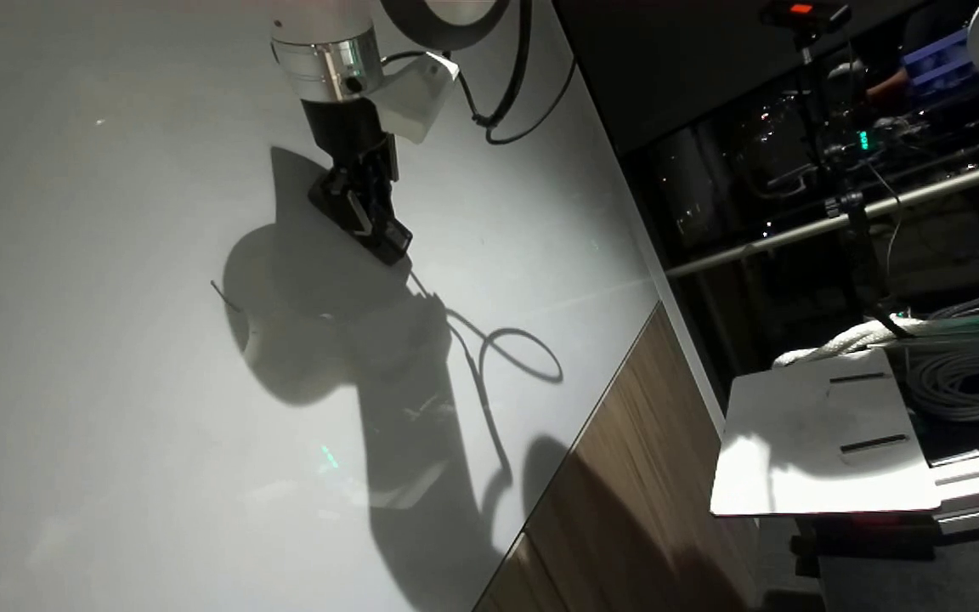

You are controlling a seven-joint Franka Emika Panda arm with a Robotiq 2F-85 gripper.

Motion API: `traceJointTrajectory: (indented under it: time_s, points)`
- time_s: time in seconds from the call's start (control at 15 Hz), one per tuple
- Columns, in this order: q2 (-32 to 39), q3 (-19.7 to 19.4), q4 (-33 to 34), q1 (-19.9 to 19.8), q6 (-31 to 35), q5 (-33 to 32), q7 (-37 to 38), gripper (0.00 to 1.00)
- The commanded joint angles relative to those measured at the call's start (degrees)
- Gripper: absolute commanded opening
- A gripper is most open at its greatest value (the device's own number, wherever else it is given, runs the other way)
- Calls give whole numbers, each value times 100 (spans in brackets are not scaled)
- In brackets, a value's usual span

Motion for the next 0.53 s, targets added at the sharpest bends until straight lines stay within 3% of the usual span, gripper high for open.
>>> traceJointTrajectory:
  time_s: [0.0,0.47]
  points:
    - [382,-53,152,-167,241,-249,-94,29]
    - [1364,416,943,555,-380,-735,259,29]
